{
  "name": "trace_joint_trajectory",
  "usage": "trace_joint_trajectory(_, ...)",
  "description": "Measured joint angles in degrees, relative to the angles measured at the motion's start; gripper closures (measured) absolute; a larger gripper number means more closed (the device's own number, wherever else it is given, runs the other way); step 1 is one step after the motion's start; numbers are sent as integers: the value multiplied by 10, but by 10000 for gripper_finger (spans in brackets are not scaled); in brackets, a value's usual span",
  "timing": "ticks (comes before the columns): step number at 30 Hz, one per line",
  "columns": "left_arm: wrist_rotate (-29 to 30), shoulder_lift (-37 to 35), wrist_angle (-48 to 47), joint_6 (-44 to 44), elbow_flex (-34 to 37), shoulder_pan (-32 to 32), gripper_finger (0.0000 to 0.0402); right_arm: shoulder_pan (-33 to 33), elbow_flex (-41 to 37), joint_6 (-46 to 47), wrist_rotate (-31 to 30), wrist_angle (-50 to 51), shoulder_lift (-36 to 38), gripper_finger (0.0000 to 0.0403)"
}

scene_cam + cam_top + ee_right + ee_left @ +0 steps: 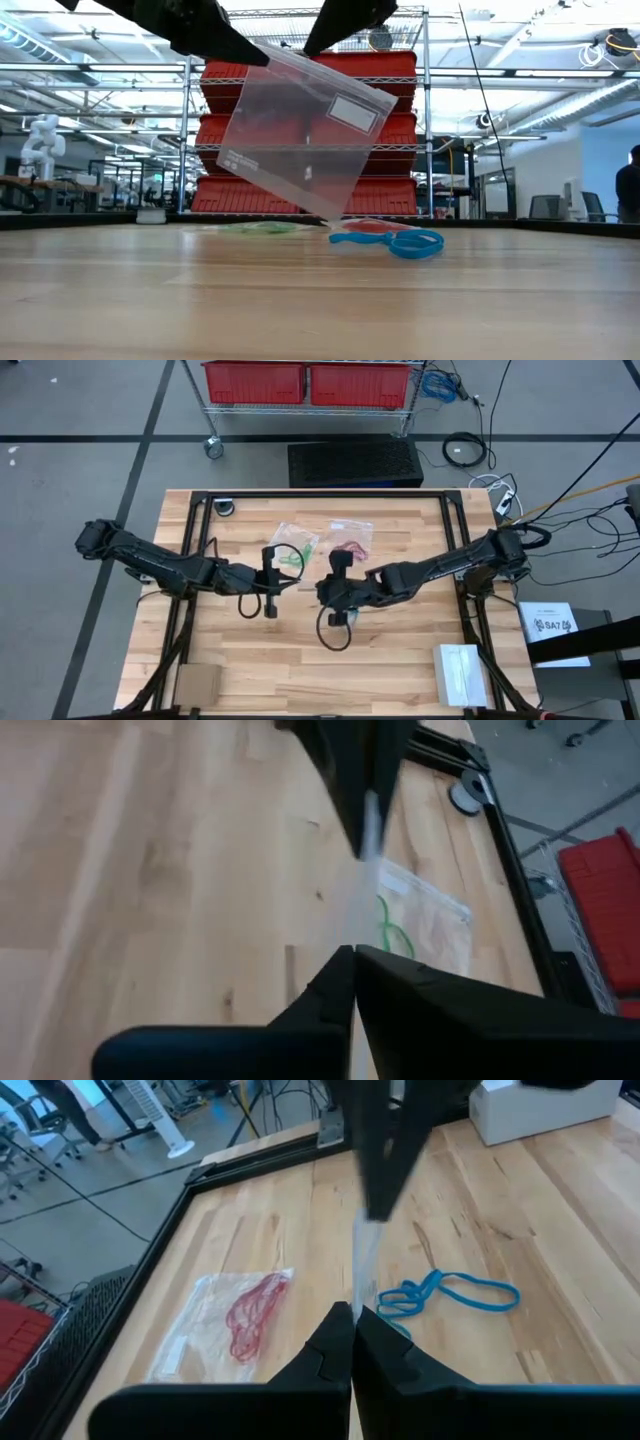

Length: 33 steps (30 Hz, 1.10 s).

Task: Sort rubber bands
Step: Open the bottom transparent zip bag

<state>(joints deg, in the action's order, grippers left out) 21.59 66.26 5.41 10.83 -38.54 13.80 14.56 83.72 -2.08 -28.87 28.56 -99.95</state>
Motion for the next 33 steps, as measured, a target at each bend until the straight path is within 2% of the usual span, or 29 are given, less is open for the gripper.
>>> trace_joint_trajectory(8,0,0,0,0,0,0,400,-15,0,3,-7,-3,-3,402)
trace_joint_trajectory(12,0,0,1,-1,0,0,400,-17,0,8,33,-9,-8,402)
trace_joint_trajectory(17,0,0,1,-11,0,0,400,-19,0,11,37,-14,-24,403)
trace_joint_trajectory(24,0,0,2,-16,0,-2,401,-27,0,9,-12,-14,-33,403)
trace_joint_trajectory(26,-1,0,0,-16,0,-2,401,-32,0,7,0,-15,-34,403)
trace_joint_trajectory(30,-1,2,-5,-30,0,-2,401,-45,-20,-16,69,-54,-43,403)
trace_joint_trajectory(33,-1,2,-4,-31,0,-2,401,-49,-56,-25,80,-100,-43,403)
